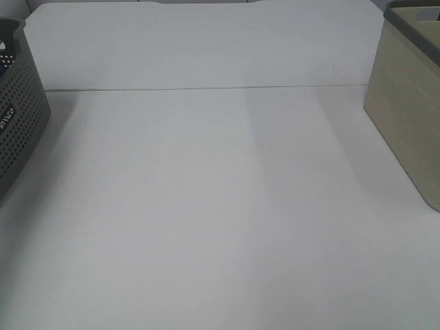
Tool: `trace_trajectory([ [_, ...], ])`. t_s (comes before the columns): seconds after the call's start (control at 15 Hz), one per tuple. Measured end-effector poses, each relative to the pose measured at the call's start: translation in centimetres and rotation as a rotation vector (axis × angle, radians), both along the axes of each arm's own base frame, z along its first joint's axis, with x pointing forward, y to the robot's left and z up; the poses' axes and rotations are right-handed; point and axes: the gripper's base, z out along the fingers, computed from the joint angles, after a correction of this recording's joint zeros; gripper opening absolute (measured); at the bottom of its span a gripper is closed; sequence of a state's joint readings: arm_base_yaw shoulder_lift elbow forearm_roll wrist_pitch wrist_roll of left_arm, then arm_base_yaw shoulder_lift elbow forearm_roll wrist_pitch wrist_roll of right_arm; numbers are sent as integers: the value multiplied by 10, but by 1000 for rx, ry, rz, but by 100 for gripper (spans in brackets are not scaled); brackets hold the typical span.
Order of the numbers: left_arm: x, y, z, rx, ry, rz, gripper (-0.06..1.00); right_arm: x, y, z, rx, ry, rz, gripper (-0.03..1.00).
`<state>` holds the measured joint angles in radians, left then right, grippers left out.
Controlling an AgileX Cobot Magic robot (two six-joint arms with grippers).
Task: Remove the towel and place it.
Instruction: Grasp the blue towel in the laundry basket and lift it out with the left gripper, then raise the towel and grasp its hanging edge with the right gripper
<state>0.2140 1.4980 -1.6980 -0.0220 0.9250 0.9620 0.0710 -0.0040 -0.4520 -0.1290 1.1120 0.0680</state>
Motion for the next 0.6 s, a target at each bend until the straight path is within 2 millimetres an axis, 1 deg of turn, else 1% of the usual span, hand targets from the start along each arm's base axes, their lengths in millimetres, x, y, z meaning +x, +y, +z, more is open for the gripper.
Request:
trace_trajectory([
  [0.13, -17, -13, 23, -98, -119, -37, 0, 0, 0, 0, 0, 0, 0, 79],
  [0.2, -24, -18, 31, -138, -155, -54, 0, 0, 0, 0, 0, 0, 0, 79],
  [0.4, -39, -26, 44, -169, -209, -99, 0, 0, 0, 0, 0, 0, 0, 79],
  [0.47, -51, -35, 55, -194, -257, -158, 0, 0, 0, 0, 0, 0, 0, 79],
  [0.6, -62, -48, 62, -230, -260, -272, 0, 0, 0, 0, 0, 0, 0, 79],
])
